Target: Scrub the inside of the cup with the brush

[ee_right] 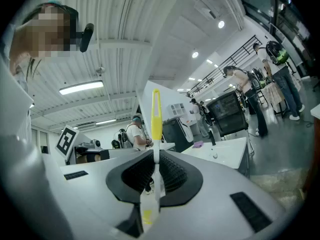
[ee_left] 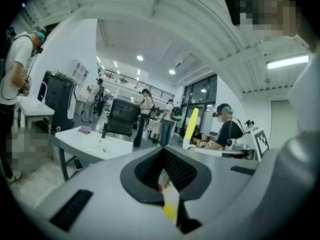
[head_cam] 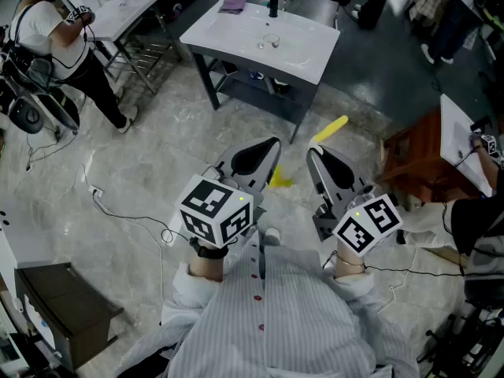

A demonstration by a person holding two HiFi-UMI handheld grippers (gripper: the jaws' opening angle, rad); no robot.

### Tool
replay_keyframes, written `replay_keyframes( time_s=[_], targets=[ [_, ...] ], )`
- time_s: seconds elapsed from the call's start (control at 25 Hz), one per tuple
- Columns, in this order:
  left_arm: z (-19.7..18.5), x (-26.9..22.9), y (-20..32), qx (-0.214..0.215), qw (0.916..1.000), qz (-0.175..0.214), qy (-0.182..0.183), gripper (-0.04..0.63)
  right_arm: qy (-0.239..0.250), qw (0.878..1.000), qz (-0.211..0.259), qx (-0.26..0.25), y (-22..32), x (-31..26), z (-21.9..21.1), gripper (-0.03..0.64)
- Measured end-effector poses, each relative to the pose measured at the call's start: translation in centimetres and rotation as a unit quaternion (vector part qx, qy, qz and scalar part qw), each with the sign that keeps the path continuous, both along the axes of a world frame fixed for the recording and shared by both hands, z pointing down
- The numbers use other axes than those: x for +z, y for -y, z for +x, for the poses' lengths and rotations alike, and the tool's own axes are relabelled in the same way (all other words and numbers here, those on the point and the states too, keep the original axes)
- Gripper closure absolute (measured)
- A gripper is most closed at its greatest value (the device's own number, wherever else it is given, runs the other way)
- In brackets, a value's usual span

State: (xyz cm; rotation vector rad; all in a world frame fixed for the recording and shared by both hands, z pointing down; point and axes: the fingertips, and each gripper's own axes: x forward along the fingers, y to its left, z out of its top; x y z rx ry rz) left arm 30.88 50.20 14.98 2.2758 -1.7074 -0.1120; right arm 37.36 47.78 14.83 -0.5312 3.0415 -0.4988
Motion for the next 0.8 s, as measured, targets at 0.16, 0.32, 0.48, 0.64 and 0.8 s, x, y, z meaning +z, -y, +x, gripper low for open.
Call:
replay_keyframes(
  time_s=[0.16,0.32,0.48,0.64,0.8],
  targets=[
    [-0.1,0.2,0.0,-0.005,1.0,0.004,0.003,0.586,0.005,1.0,0.005,0.0,0.1,0.0,0.1,0.56],
    [-0.1,0.6,-0.2,-0.013,0.9999,0.006,0.005,0.586,0.006,1.0,0.005,-0.006,0.1,0.5,0.2,0.56],
    [0.0,1.0,-0.5,-0.023,0.9997,0.003,0.004,0.586,0.005,1.0,0.001,-0.013,0.2,0.8,0.2,0.56],
    [-0.2,1.7,-0.5,-0.031,0.9995,-0.002,0.003,0.586,0.004,1.0,-0.007,-0.017,0.3,1.5,0.2,0.56],
    [-1.0,2.3,0.2,-0.033,0.9994,-0.006,0.002,0.586,0.004,1.0,-0.016,-0.018,1.2,2.1,-0.5,0.56]
  ],
)
